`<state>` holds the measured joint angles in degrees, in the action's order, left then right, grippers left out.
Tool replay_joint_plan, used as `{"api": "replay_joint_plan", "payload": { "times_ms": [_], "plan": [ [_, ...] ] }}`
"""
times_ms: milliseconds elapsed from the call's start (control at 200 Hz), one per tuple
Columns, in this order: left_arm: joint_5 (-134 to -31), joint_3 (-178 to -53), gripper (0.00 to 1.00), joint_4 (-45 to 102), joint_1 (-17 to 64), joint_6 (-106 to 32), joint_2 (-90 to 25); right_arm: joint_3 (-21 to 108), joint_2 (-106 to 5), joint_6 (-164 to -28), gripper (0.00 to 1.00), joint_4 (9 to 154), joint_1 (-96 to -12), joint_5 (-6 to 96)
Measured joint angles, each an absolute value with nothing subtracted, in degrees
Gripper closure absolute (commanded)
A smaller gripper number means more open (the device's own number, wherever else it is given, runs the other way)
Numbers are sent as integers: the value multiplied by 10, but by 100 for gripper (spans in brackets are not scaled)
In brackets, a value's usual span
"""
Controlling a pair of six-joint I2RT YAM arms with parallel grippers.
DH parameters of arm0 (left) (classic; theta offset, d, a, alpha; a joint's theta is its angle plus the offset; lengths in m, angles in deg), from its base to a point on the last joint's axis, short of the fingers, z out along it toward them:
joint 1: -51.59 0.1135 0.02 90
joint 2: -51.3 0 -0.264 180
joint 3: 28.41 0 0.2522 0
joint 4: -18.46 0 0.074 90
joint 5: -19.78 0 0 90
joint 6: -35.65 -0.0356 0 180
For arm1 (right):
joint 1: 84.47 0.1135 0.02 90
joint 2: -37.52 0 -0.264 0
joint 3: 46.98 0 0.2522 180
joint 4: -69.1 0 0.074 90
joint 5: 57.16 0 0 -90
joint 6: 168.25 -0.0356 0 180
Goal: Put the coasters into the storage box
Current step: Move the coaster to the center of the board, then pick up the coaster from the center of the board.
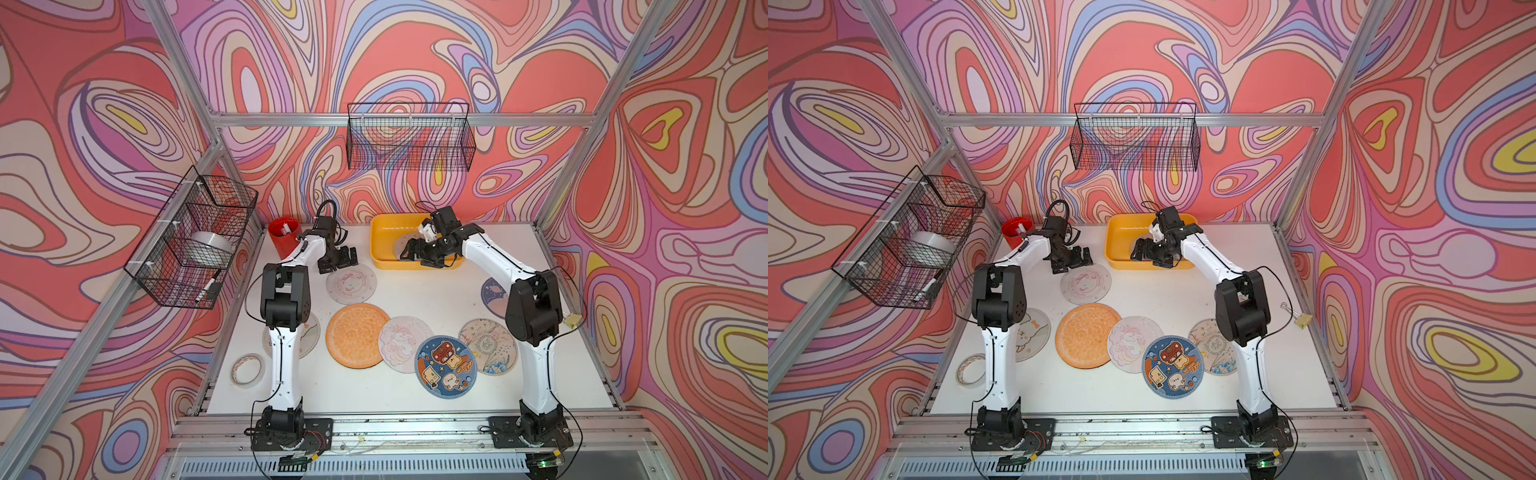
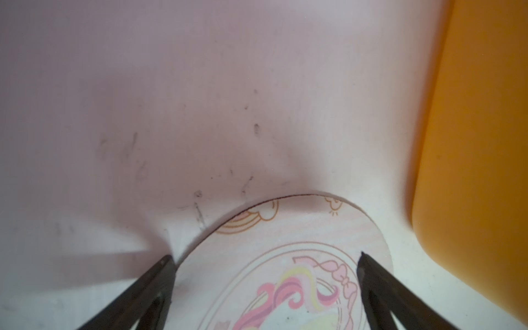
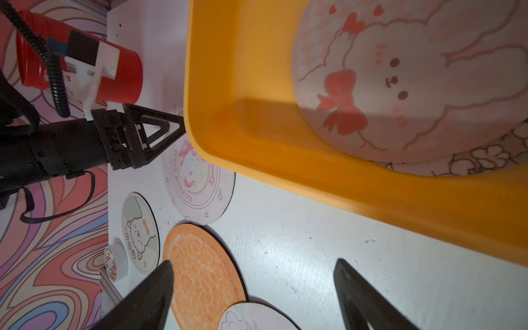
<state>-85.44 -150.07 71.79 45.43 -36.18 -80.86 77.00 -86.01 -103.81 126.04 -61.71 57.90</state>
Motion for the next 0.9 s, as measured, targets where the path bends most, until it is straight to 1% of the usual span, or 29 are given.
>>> {"api": "replay_joint_plan", "payload": {
  "times_ms": [250, 681, 826, 896],
  "plan": [
    [-860, -1444, 0, 708, 446, -341, -772, 800, -906, -1034, 11, 1267, -586, 589],
    [-804, -1344, 0, 692, 478, -338, -700, 851, -974, -1032, 12, 1275, -531, 601],
    [-803, -1325, 0, 687, 478, -337, -689, 876, -1000, -1036, 14, 1275, -518, 597],
    [-805, -1318, 0, 682, 477, -337, -689, 890, -1016, -1039, 16, 1276, -512, 591]
  ]
}}
